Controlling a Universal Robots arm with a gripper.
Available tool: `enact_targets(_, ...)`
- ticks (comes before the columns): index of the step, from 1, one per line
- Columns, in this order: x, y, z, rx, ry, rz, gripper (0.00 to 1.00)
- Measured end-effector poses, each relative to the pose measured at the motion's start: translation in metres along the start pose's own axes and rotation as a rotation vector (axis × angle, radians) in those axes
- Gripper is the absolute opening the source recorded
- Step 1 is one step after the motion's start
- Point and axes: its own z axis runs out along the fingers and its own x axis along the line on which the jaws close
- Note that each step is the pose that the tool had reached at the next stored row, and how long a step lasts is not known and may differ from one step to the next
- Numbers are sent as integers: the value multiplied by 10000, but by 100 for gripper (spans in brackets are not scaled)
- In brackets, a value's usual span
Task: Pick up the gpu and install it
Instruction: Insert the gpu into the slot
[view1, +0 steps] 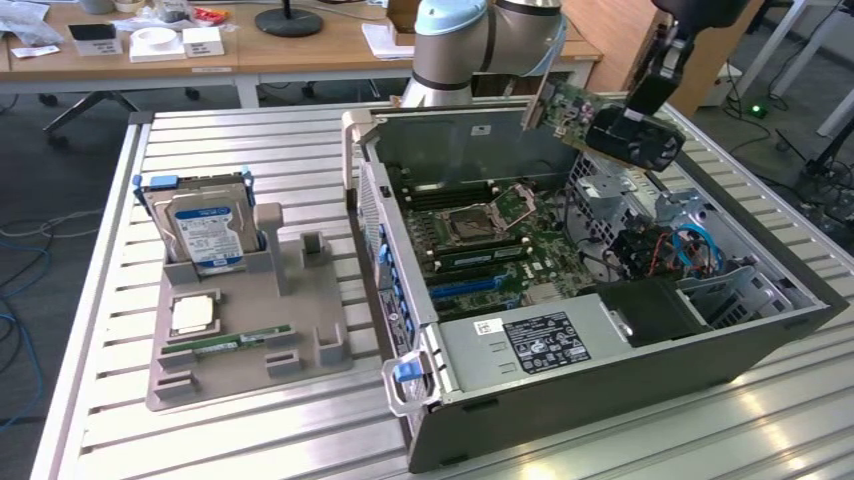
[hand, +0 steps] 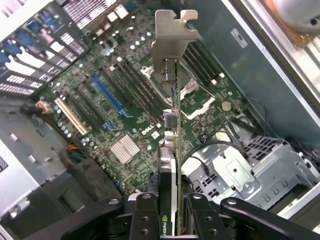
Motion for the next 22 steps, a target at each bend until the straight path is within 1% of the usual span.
enact_targets(7, 2, 2, 5, 17, 104, -1087, 27)
enact_targets(18, 6, 5, 14, 66, 301, -2849, 27)
enact_targets(20, 6, 6, 15, 69, 324, -3102, 27)
enact_targets(22, 6, 6, 14, 69, 326, -3133, 27)
